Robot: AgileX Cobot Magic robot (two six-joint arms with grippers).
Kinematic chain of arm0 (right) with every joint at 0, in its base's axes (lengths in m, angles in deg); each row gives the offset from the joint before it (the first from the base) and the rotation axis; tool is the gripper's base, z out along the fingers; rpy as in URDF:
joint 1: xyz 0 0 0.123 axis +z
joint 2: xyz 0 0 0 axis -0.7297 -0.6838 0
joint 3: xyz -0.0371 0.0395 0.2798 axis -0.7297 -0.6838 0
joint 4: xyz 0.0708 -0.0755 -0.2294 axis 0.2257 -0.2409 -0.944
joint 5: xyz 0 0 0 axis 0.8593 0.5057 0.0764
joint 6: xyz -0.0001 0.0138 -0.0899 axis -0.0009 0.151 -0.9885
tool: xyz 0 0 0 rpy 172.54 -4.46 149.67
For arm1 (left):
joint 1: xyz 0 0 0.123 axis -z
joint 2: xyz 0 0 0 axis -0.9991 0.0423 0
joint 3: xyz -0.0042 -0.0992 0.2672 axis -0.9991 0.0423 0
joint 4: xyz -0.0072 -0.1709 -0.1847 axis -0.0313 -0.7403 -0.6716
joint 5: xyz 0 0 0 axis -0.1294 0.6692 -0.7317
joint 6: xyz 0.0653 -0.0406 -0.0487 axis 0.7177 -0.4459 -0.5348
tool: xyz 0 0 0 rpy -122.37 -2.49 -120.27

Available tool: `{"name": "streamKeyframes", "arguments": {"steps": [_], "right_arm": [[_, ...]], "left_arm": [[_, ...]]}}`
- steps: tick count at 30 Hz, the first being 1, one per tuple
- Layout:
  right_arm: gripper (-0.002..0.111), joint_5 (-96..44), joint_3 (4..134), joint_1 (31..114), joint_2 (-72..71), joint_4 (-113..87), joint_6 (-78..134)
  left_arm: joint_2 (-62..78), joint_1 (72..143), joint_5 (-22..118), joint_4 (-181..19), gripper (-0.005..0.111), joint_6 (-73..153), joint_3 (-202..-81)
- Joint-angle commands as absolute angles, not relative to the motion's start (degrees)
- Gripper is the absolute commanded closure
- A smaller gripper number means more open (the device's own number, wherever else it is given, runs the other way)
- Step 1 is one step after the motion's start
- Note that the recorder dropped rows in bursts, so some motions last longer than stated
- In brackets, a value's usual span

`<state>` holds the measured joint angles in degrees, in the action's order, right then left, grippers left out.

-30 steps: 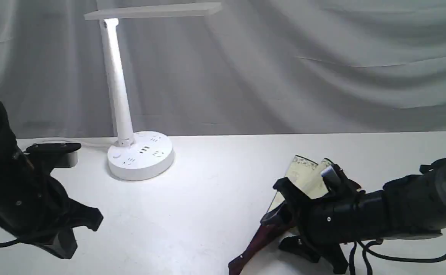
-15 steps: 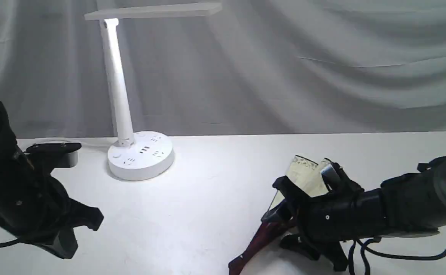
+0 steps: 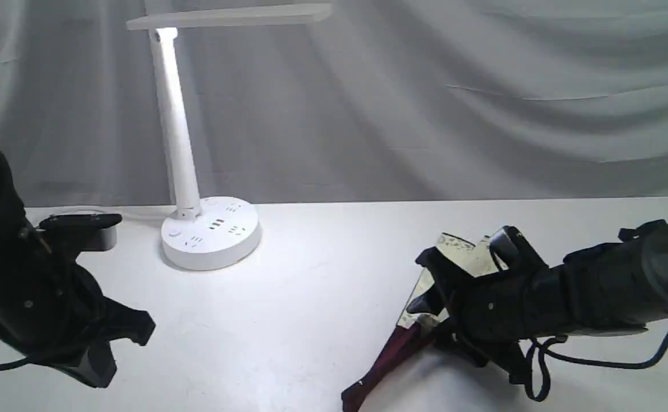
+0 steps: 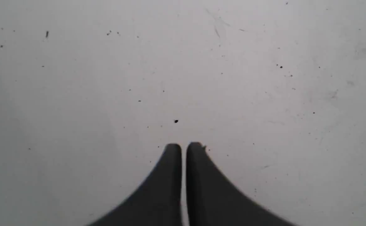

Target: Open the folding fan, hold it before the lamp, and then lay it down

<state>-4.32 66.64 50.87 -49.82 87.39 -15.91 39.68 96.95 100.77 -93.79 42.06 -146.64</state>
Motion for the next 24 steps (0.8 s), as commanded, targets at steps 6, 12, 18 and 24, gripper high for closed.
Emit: {"name": "streamKeyframes", "arguments": {"steps": [6, 12, 18, 24], "right_arm": [[0.057, -0.85, 66.60, 47.15, -52.42, 86.56, -13.24], [0.063, 1.31, 66.60, 45.58, -52.42, 86.56, -13.24], [0.077, 1.56, 66.60, 45.58, -52.42, 86.56, -12.67], [0.074, 1.37, 66.60, 45.79, -52.50, 86.56, -11.41]], "left_arm": [[39.09, 96.88, 100.43, -94.30, 0.107, 42.21, -146.34], [39.09, 96.88, 99.08, -94.29, 0.107, 42.21, -146.34], [39.09, 96.88, 99.17, -94.29, 0.107, 42.21, -146.34], [39.09, 96.88, 99.17, -94.29, 0.107, 42.21, -146.34]]}}
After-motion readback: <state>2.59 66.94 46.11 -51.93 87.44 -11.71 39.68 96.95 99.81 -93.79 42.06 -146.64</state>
